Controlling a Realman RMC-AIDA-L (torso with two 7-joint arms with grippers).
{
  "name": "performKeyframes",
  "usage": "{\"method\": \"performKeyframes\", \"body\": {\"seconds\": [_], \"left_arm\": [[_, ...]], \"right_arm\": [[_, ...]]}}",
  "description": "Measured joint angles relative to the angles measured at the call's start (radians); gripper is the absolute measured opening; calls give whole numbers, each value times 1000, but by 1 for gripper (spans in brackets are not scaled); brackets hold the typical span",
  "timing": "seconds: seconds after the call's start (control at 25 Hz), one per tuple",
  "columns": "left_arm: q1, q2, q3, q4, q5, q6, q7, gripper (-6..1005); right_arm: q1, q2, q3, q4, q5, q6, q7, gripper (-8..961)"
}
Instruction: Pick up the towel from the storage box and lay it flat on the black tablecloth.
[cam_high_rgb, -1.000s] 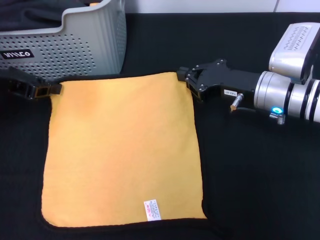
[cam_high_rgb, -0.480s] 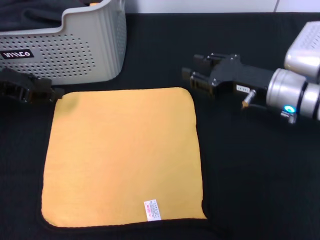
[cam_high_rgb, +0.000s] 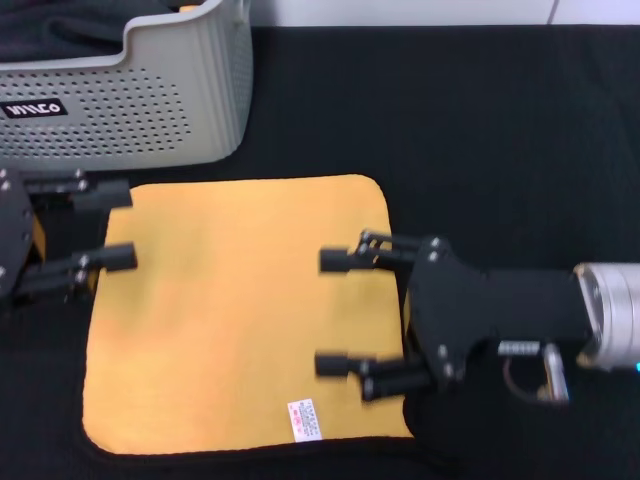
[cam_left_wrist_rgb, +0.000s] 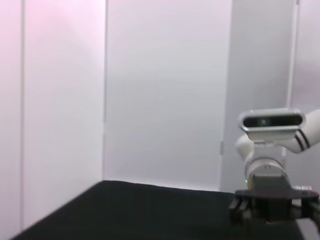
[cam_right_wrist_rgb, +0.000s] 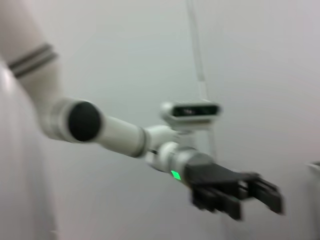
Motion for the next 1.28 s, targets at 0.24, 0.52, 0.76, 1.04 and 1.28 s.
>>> {"method": "performKeyframes", "body": {"seconds": [0.24,0.52,0.76,1.04,1.28], "left_arm": [[55,49,176,-2,-126,7,-30,554],[97,90,312,12,-290,8,-31,575],[96,86,310,12,-292,8,-38,594],[97,80,304,8,-292,7,-53,607],[94,79,280,2,-293,6,-61,604]], "right_arm": [[-26,17,3,-86,-64,-47,65,825],[-19,17,55,-77,-66,-70,85,821],[0,14,67,-72,-67,-71,93,821],[63,3,71,-25,-67,-76,106,821],[82,13,78,5,-85,-80,102,821]]}}
